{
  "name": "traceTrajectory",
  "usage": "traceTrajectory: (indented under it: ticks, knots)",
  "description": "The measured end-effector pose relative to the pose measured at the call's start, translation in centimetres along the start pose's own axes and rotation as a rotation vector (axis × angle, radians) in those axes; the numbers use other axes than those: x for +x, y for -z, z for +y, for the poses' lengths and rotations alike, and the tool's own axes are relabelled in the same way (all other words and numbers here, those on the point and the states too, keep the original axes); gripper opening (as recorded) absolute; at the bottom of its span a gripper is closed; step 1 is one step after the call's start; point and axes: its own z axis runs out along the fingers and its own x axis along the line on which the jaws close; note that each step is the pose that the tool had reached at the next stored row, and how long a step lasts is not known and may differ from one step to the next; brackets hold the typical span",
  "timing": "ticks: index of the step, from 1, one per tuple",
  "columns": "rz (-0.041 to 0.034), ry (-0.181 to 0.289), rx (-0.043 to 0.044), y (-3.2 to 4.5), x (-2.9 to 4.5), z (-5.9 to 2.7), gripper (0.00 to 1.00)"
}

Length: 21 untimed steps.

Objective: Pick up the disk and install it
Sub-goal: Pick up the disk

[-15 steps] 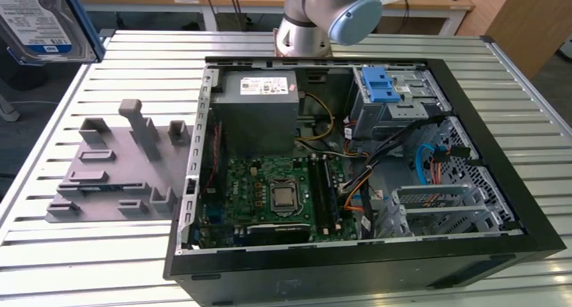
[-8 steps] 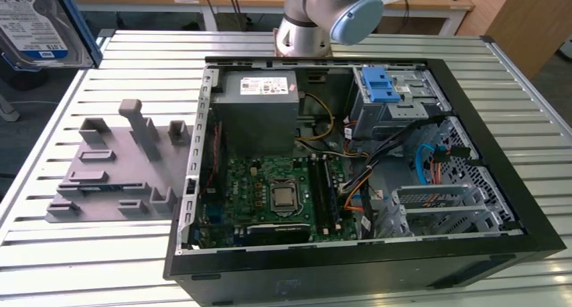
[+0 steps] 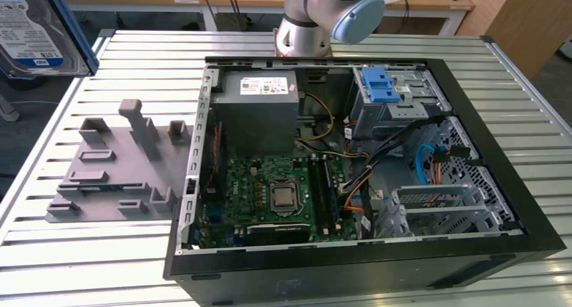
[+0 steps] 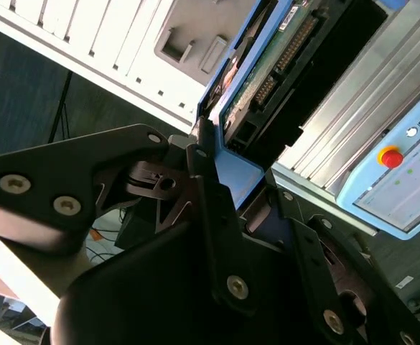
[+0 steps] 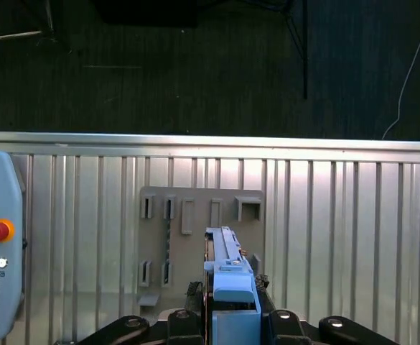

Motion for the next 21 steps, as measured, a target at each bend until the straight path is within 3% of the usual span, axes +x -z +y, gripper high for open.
traceTrajectory:
  ticks: [9, 21]
  knots:
    - [-0.0014, 0.0, -0.0151, 0.0, 0.4, -1.4, 0.36]
    - [-0.0037, 0.0, -0.0156, 0.01, 0.87, -2.66, 0.36]
